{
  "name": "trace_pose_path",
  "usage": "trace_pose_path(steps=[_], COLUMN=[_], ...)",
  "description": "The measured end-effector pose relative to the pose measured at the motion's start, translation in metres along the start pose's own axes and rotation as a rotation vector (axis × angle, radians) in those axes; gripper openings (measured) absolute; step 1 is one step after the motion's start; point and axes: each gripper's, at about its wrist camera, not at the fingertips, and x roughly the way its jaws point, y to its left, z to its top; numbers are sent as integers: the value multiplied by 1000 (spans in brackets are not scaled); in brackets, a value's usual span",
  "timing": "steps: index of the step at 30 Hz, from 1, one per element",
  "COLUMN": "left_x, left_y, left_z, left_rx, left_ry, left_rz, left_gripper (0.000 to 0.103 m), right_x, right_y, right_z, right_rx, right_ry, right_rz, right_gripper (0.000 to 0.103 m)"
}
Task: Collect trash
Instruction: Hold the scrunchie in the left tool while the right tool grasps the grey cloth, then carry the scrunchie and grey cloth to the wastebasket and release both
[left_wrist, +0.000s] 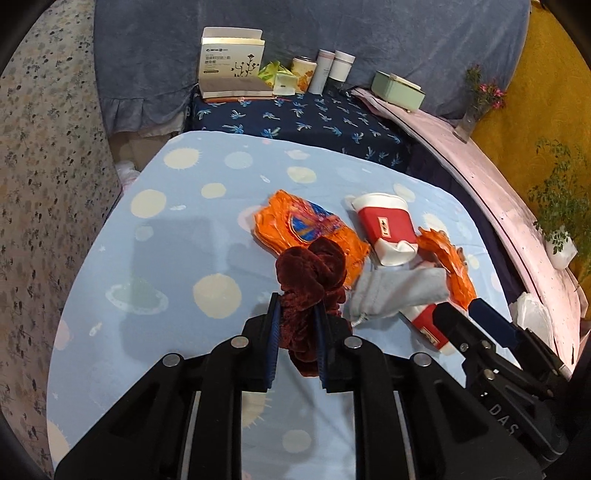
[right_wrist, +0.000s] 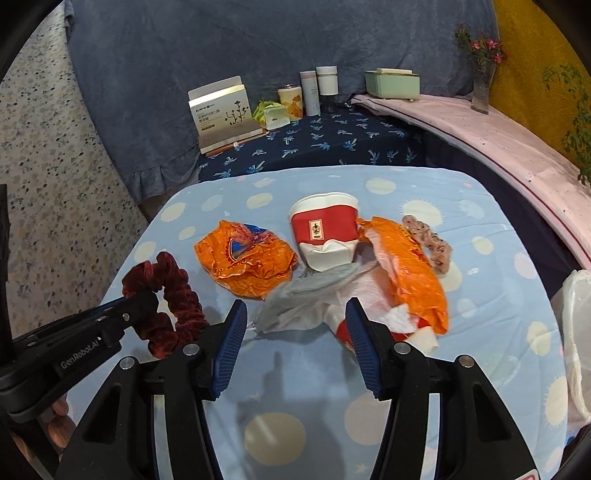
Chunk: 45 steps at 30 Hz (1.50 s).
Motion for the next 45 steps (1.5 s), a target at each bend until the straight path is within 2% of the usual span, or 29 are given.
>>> trace_pose_path(steps=[2,5,9,14,24,34,45], left_x=[1,4,7,6,-11,-32,-40], left_y=[2,2,-3,-14,-70,-168,-278], left_z=[3,10,13,14,16,10,-22], left_rx=[3,13,24,39,118,253,426], left_ry=[-4,-7,-10,-13,-45,-83,-65], left_rz=[2,-1,-6,-14,-67,-154,-250], left_gripper=[16,16,16,16,16,16,16], right_x=[8,20,31,19,-53,-121,-171], right_y=[2,3,1,-5,-42,-121,-213], right_z=[1,1,2,3,20,21,-9], right_rx=[-2,1,8,16,68,166,306], right_ry=[10,30,49,14,-137,-258,-319], right_rz=[-3,-3,0,6,-2,-111,-234], right_gripper=[46,34,4,3,3,3,3])
